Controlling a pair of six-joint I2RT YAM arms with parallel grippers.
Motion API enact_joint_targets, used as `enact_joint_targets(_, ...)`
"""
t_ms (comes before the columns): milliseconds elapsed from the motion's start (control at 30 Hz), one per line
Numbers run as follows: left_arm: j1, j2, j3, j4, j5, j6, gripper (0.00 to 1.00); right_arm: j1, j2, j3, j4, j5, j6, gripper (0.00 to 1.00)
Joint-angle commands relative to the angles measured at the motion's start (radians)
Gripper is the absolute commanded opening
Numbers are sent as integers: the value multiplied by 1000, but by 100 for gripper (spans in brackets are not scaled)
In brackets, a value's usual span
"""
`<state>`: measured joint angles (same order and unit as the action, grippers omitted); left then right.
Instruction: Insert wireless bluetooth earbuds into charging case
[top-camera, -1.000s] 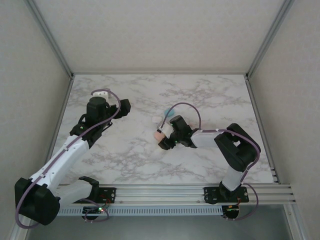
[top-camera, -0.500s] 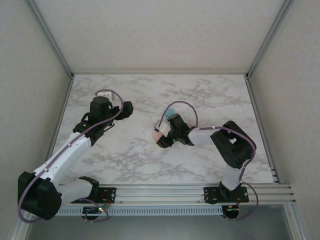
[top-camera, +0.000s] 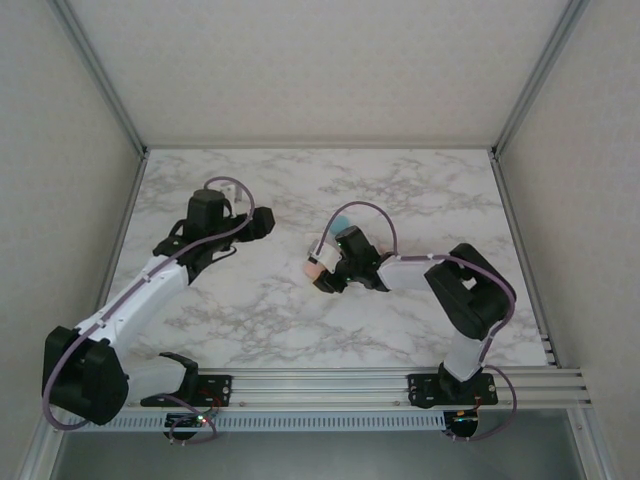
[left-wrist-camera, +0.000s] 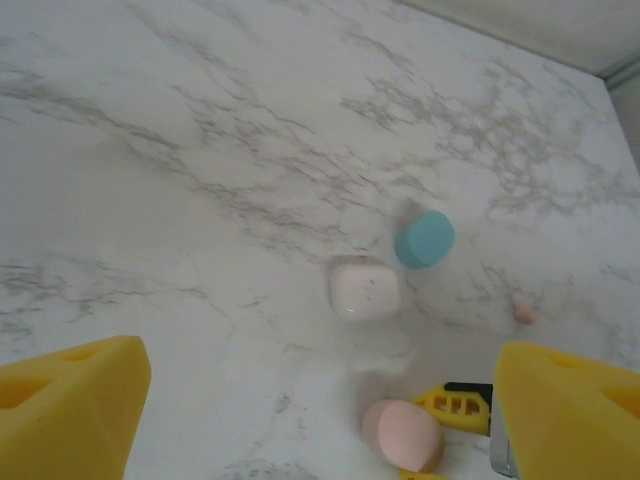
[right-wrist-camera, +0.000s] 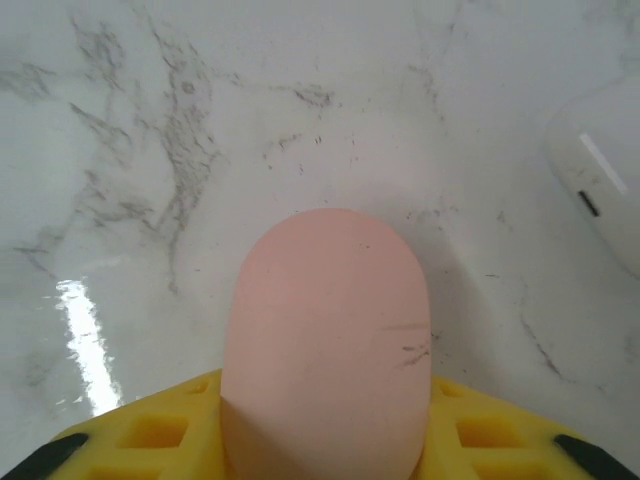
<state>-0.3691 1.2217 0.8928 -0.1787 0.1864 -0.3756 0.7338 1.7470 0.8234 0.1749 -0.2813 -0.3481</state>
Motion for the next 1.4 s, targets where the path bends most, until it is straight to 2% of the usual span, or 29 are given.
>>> enact_joint_targets(0,7,21,89,-34,192,26,88,7,-171,-22,28,4,-2,33)
enact_joint_targets(233,2,94,209,-24,548,-7,89,-19,-445,-35,-12,43,-28,34)
enact_joint_targets(433,-57,185,337,-131,693,47,81,-27,-534,32,-60,54,-46,34)
enact_joint_targets(567,-102,238,388,-162,740,60,76,-27,-547,59,-67,59,-42,35)
enact_joint_targets(800,-140,295,430,-182,737,51,61,-27,-553,63,-35,65,-26,35)
enact_joint_targets(1067,-160,326,462,-180,752,25,28,-27,-532,74,-2,96,-19,38)
enact_joint_targets(1133,-160,331,471,-182,740,8,15,-25,-535,74,6,105,-18,42)
enact_joint_targets(1167,-159,334,476,-181,729,-9,12,-26,-537,74,9,115,-19,44)
enact_joint_targets(1267,-157,334,472,-120,750,-86,8,-27,-548,61,6,155,-62,52)
enact_joint_targets(1367,-154,328,475,-106,744,-151,6,-38,-570,37,6,128,-118,55)
